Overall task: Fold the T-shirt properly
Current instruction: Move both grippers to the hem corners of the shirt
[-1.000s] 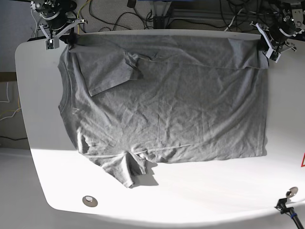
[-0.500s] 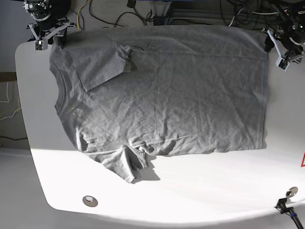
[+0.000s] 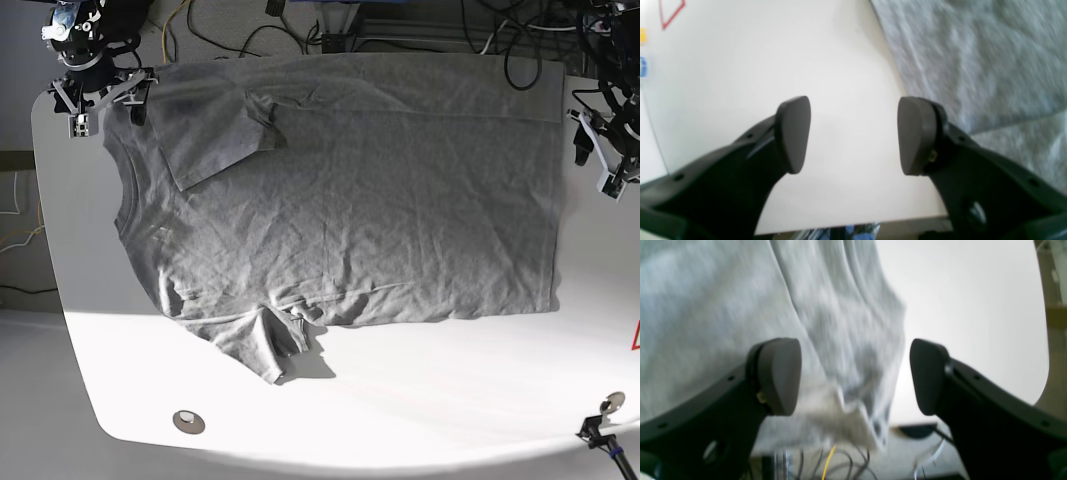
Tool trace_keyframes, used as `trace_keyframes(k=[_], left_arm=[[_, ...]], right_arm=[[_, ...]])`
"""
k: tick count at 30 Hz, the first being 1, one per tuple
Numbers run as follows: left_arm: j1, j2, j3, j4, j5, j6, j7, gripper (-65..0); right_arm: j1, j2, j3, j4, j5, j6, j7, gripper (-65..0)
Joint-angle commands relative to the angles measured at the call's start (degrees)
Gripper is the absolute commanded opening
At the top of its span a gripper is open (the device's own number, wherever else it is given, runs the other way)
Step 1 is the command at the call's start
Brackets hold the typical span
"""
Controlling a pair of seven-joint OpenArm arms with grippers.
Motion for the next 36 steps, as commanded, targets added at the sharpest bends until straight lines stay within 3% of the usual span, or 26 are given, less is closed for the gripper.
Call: trace_keyframes(k=[1, 9, 13, 18, 25, 27, 36], left_arm=[[-2.34, -1.06, 0.52, 0.75, -0.49, 0.25, -1.42, -26.2], [-15.0, -0.62, 6.32, -5.41, -0.49, 0.52, -1.42, -26.2], [-22.03, 0.35, 8.34, -11.82, -0.49, 0.43, -1.68, -26.4], [-30.74, 0.26, 9.66, -23.34, -0.49, 0.34, -3.09, -26.5], [-39.61, 0.0, 9.93, -39.25, -0.4, 0.34, -9.24, -26.5], [-41.81, -1.5, 12.04, -43.91, -0.4, 0.34, -11.0, -26.5], [-49.37, -2.64, 14.06, -59.12, -0.49, 0.34, -19.0, -26.4]], right_arm=[[1.53, 1.32, 0.23, 0.91, 0.41, -0.25, 0.87, -16.2], [18.85, 3.08, -1.62, -0.76, 0.41, -0.25, -7.74, -16.2], [27.91, 3.34, -3.2, -7.09, 0.14, 1.24, -8.1, -16.3], [38.28, 4.75, -9.18, -17.29, -6.1, 1.77, -7.66, -16.3], [51.03, 5.19, -15.95, -35.31, -9.7, 1.77, 0.78, -16.3], [54.81, 5.19, -17.62, -41.46, -10.41, 1.77, 3.16, -16.3], [67.64, 5.1, -18.76, -64.94, -14.19, 1.86, 15.46, -16.3]])
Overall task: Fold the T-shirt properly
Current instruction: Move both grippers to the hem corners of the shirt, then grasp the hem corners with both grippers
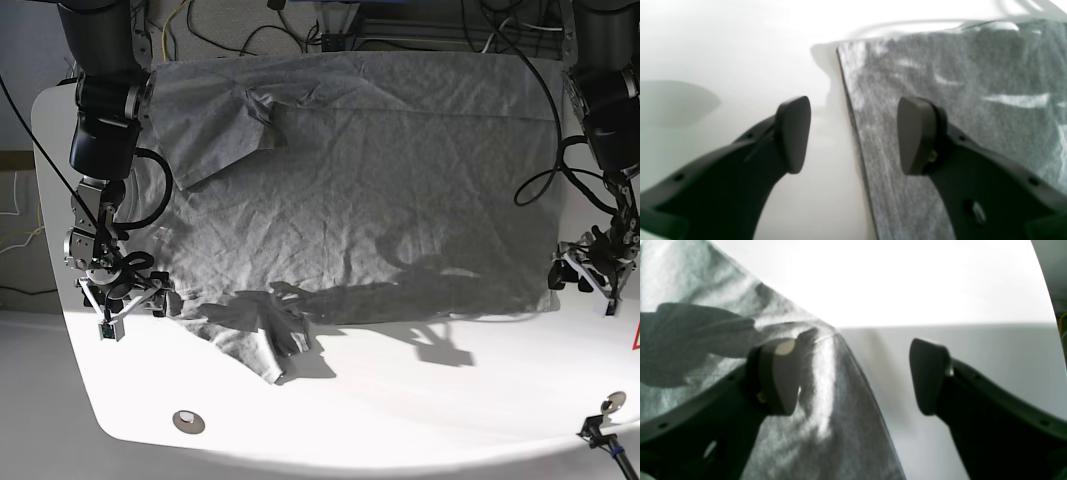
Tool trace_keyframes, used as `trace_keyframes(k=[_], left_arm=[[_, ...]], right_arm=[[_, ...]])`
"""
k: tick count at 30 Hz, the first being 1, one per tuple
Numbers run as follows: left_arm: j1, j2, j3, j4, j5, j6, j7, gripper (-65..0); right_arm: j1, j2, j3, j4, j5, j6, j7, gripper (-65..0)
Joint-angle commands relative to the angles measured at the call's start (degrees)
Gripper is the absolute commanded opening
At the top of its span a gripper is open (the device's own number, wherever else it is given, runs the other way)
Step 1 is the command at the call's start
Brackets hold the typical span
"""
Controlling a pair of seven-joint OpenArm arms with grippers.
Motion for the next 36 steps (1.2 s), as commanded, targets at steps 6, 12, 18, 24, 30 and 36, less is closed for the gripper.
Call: trace_keyframes(k=[6, 12, 18, 24, 30, 36], left_arm=[[-4.67, -1.57, -0.19, -4.29, -1.06, -0.01, -4.83, -26.2], [-4.58, -1.57, -0.19, -4.2, -1.06, -0.01, -4.92, -26.2], [-4.58, -1.57, -0.19, -4.2, -1.06, -0.01, -4.92, -26.2], [-3.08, -1.57, -0.28, -4.02, -1.06, -0.01, -4.92, -26.2], [-2.91, -1.57, -0.28, -4.02, -1.15, -0.01, -4.92, -26.2], [-2.21, -1.66, -0.37, -4.02, -1.15, 0.17, -4.92, -26.2]], right_arm=[[7.41, 1.65, -6.67, -11.17, 0.7, 0.08, 8.29, -16.3], [7.41, 1.21, -7.28, -16.09, 0.7, 0.08, 11.37, -16.3], [7.33, -0.11, -7.37, -16.44, 0.61, 0.17, 11.37, -16.6], [7.33, -1.6, -7.37, -16.44, 0.61, 0.17, 11.37, -16.7], [7.33, -1.69, -7.37, -16.44, 0.61, 0.17, 11.37, -30.4], [7.24, -1.69, -7.19, -15.21, 0.7, -0.18, 11.37, -59.8]])
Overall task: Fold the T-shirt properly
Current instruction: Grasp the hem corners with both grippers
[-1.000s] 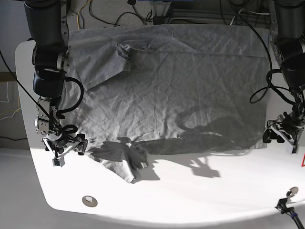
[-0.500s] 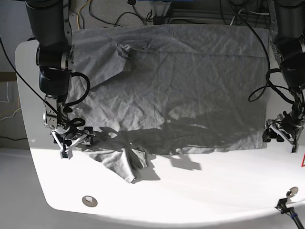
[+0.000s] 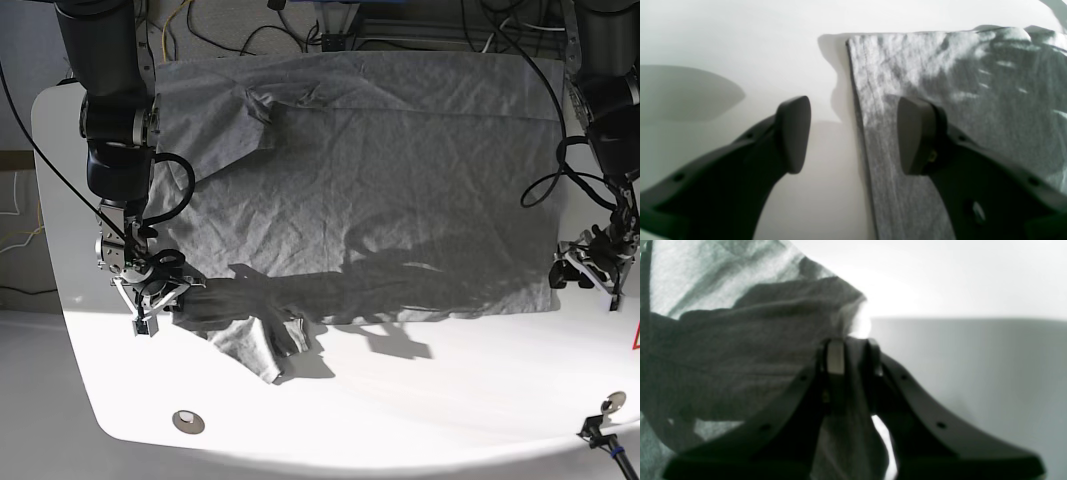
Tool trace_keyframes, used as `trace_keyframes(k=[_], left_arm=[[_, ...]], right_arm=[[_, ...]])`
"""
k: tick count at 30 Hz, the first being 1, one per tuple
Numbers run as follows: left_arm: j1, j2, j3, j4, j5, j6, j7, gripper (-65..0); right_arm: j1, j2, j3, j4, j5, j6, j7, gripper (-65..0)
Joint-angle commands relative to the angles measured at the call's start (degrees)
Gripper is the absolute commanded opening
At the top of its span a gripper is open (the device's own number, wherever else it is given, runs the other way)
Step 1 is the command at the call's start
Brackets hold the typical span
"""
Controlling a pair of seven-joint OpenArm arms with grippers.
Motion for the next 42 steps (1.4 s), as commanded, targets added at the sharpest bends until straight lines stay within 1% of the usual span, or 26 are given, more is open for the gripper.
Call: trace_keyframes(k=[1, 2, 6, 9, 10, 14, 16, 18, 20, 21, 27, 28, 30, 31, 37, 38, 39, 40, 42], left_arm=[[-1.2, -1.35, -0.32, 1.05, -0.86, 0.12, -1.23, -26.2], [-1.2, -1.35, -0.32, 1.05, -0.86, 0.12, -1.23, -26.4], [-1.46, -1.35, -0.32, 1.05, -0.86, 0.39, -1.23, -26.5], [-1.46, -1.27, -0.32, 1.05, -0.86, 4.34, -1.31, -26.7], [-1.46, -1.18, -0.32, 1.05, -0.86, 4.78, -1.31, -26.7], [-1.55, -0.74, -0.24, 0.87, -0.77, 4.87, -1.31, -26.7], [-1.64, 0.67, -0.24, 0.87, -0.6, 4.87, -1.31, -26.7], [-1.64, 1.28, -0.24, 0.87, 1.6, 4.96, -1.31, -26.7], [-1.55, 3.13, -0.24, 0.87, 3.01, 4.96, -1.31, -26.7], [-1.46, 3.48, -0.24, 0.87, 3.71, 4.96, -1.31, -26.7], [-0.76, 3.57, -0.32, 0.78, 4.5, 5.05, -1.31, -26.7], [-0.32, 3.57, -0.32, 0.78, 4.5, 5.49, -1.31, -26.7], [0.12, 3.57, -0.32, 0.78, 4.5, 7.42, -1.31, -26.7], [0.38, 3.57, -0.32, 0.78, 4.5, 7.68, -1.31, -26.7], [1.17, 3.66, -0.32, 0.78, 4.41, 7.42, -1.31, -26.9], [1.17, 3.83, -0.32, 0.78, 4.41, 7.42, -1.31, -28.4], [1.17, 4.36, -0.32, 0.87, 4.41, 7.33, -1.31, -31.5], [1.17, 4.62, -0.32, 0.87, 4.41, 7.33, -1.23, -36.0], [1.17, 4.89, -0.32, 0.87, 4.41, 7.33, -1.23, -47.5]], right_arm=[[1.9, 0.83, 0.19, 1.16, 0.76, -0.05, 1.27, -62.9], [1.9, 0.83, 0.19, 1.16, 0.85, -0.05, 1.27, -65.0], [1.46, 0.83, 0.28, 1.16, 1.03, -0.05, 1.27, -65.0], [0.85, 0.83, 0.28, 1.16, 1.03, 0.13, 1.27, -65.0], [0.41, 0.83, 0.28, 1.16, 1.03, 0.21, 1.27, -65.0], [-0.38, 0.83, 0.28, 1.16, 1.12, 0.21, 1.36, -65.0], [-0.56, 0.83, 0.28, 1.25, 1.12, 0.21, 2.59, -65.0], [-1.26, 0.83, 0.28, 1.16, 1.2, 0.21, 3.82, -65.0], [-1.52, 0.83, 0.28, 1.16, 1.2, 0.21, 3.91, -65.0], [-1.61, 0.83, 0.28, 1.16, 1.2, 0.21, 3.91, -65.0], [-1.79, 1.18, 0.37, 1.16, 1.2, 0.3, 3.91, -65.0], [-1.79, 1.18, 0.37, 1.16, 1.2, 0.3, 3.91, -65.0], [-1.79, 1.18, 0.37, 1.16, 1.2, 0.3, 3.91, -65.0], [-1.79, 1.27, 0.37, 1.16, 1.2, 0.3, 3.91, -65.0], [-1.79, 1.27, 0.37, 1.16, 1.2, 0.3, 3.91, -65.0], [-1.79, 1.27, 0.37, 1.16, 1.2, 0.3, 3.91, -65.0], [-1.79, 1.27, 0.37, 1.16, 1.2, 0.3, 3.91, -65.0], [-1.79, 1.27, 0.37, 1.16, 1.2, 0.3, 3.91, -65.0], [-1.79, 1.27, 0.37, 1.16, 1.2, 0.3, 3.91, -65.0]])
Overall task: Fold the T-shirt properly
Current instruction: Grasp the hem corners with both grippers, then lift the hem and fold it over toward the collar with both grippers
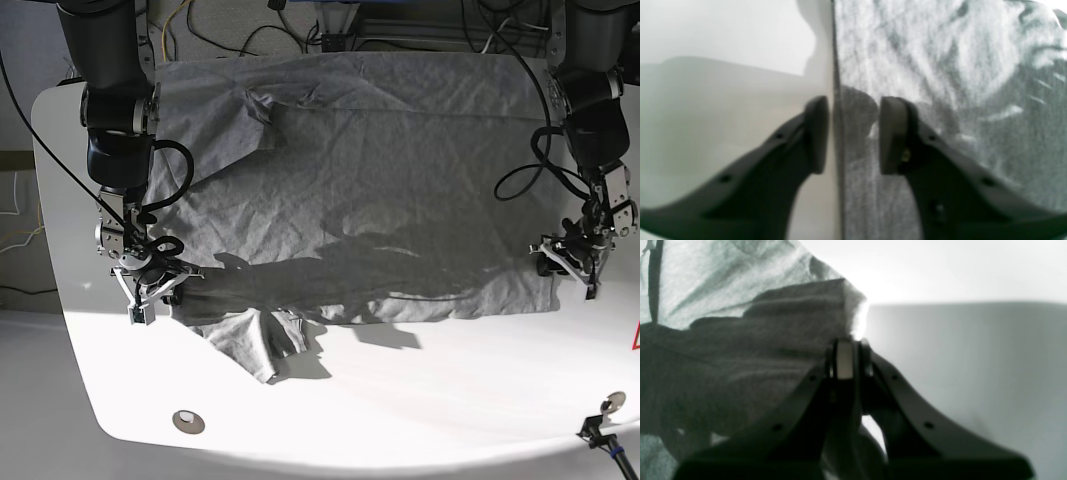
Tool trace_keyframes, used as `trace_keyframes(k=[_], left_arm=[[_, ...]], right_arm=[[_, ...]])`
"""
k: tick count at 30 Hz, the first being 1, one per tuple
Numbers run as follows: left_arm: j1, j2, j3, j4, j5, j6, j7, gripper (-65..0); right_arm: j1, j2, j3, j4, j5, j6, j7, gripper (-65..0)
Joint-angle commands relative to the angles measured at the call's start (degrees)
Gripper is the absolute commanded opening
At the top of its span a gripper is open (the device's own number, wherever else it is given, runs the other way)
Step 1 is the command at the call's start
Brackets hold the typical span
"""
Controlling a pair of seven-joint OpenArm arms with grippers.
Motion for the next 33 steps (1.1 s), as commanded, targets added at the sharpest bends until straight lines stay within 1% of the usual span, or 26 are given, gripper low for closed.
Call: trace_keyframes(k=[1, 3, 4, 9, 12, 14, 16, 18, 23, 26, 29, 31, 33], left_arm=[[-1.14, -0.53, -0.04, 0.74, -0.11, -0.43, 0.28, -54.3], [-1.14, -0.44, -0.04, 0.74, -0.2, -0.43, 0.28, -63.2], [-1.14, -0.44, -0.04, 0.83, -0.29, -0.43, 0.28, -65.0], [-1.14, -0.44, -0.13, 1.0, -0.37, -0.43, 0.28, -65.0], [-1.14, -0.53, -0.3, 1.09, -0.55, -0.43, 0.19, -65.0], [-1.14, -0.53, -0.3, 2.24, -1.52, -1.66, -0.6, -65.0], [-0.09, -0.53, -0.3, 4.17, -3.01, -2.63, -1.39, -65.0], [0.61, -0.53, -0.3, 6.45, -4.42, -2.8, -1.39, -65.0], [4.22, -0.53, -0.3, 12.87, -8.02, -2.8, -1.3, -65.0], [6.5, -0.71, -0.3, 16.48, -9.61, -2.8, -1.21, -65.0], [8.35, -0.97, -0.3, 20.08, -10.31, -2.8, 0.28, -65.0], [10.02, -1.06, -0.3, 23.25, -10.31, -2.8, 0.9, -65.0], [12.22, -2.2, -0.3, 26.5, -10.48, -2.8, 0.99, -65.0]], right_arm=[[1.25, 0.76, 0.19, 0.74, -0.13, -0.03, -0.35, -65.0], [1.25, 0.76, 0.19, 0.74, -0.13, -0.03, -0.35, -65.0], [1.25, 0.76, 0.19, 0.74, -0.13, -0.03, -0.35, -65.0], [1.25, 0.76, 0.19, 1.18, -0.13, -0.03, -0.35, -65.0], [-0.68, 0.76, 0.19, 6.72, -0.13, -0.03, -0.71, -65.0], [-2.0, 0.76, 0.28, 11.29, -0.04, -0.03, -2.99, -65.0], [-3.5, 0.76, 0.28, 16.48, -0.04, -0.03, -6.51, -65.0], [-5.61, 0.76, 0.55, 22.11, -0.04, -0.03, -9.06, -65.0], [-9.48, 0.76, 5.64, 33.18, -0.39, -0.03, -15.39, -65.0], [-12.11, 0.85, 6.17, 39.95, -0.48, -0.03, -19.34, -65.0], [-15.54, 2.61, 6.17, 46.28, -0.04, -0.03, -21.98, -65.0], [-17.48, 2.78, 6.17, 49.89, -0.04, -0.03, -24.09, -65.0], [-19.5, 2.87, 6.44, 53.93, -0.04, -0.03, -26.46, -65.0]])
